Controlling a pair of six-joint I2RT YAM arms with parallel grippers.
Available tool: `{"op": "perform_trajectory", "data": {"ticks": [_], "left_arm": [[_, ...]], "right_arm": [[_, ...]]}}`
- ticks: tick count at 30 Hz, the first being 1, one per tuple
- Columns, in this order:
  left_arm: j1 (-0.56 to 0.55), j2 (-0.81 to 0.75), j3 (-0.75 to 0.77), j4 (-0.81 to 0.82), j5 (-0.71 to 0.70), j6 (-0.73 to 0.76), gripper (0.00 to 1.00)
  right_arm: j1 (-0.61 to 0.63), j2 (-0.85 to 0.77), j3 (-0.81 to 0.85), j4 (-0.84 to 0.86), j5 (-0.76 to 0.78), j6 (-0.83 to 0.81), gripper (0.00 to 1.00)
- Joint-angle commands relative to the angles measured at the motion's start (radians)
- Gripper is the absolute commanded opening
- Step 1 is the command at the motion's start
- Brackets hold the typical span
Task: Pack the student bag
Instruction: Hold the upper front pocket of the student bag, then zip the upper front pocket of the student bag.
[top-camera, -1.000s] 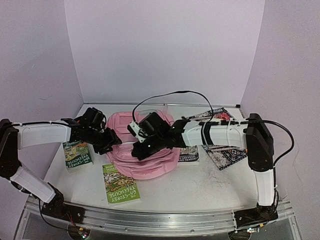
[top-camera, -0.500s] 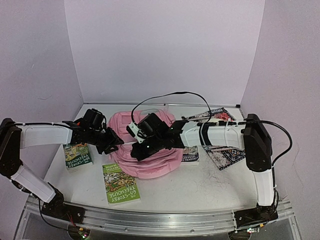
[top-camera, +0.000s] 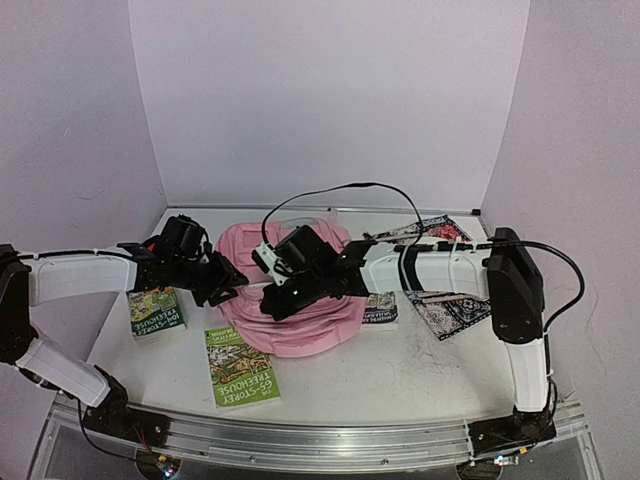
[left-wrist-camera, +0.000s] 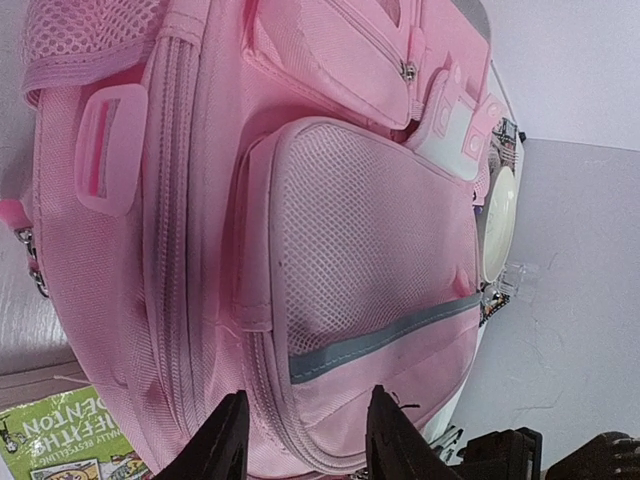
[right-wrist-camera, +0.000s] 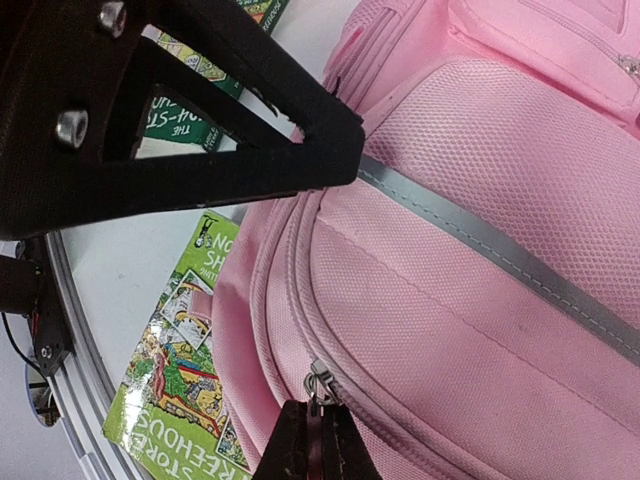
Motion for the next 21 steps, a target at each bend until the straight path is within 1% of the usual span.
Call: {"op": "perform_trajectory", "data": {"ticks": [1, 4, 7, 11, 12, 15, 21], "left_arm": [[-0.014, 0.008, 0.005, 0.023, 0.026, -0.022, 0.40], [-0.023, 0.037, 0.015, 0.037, 0.021, -0.015, 0.36], [-0.024, 0.072, 0.031, 0.047, 0.022, -0.003, 0.27], [-0.024, 0.086, 0.043, 0.053, 0.019, 0.019, 0.02], [-0.023, 0.079, 0.038, 0.053, 0.008, 0.022, 0.00], [-0.017, 0.057, 0.037, 0.038, -0.022, 0.043, 0.00], [0.003, 0.028, 0.054, -0.049, -0.068, 0.104, 0.00]], "right_arm": [[0.009, -0.018, 0.036, 0.038, 0.001, -0.018, 0.00], [0.011, -0.016, 0.040, 0.038, 0.000, -0.021, 0.00], [0.010, -0.018, 0.038, 0.038, 0.000, -0.021, 0.00], [0.011, -0.044, 0.005, 0.035, 0.029, -0.034, 0.00], [0.010, -0.055, -0.013, 0.033, 0.050, -0.039, 0.00], [0.002, -0.112, -0.072, 0.018, 0.090, -0.061, 0.00], [-0.036, -0.227, -0.189, -0.025, 0.151, -0.099, 0.00]]}}
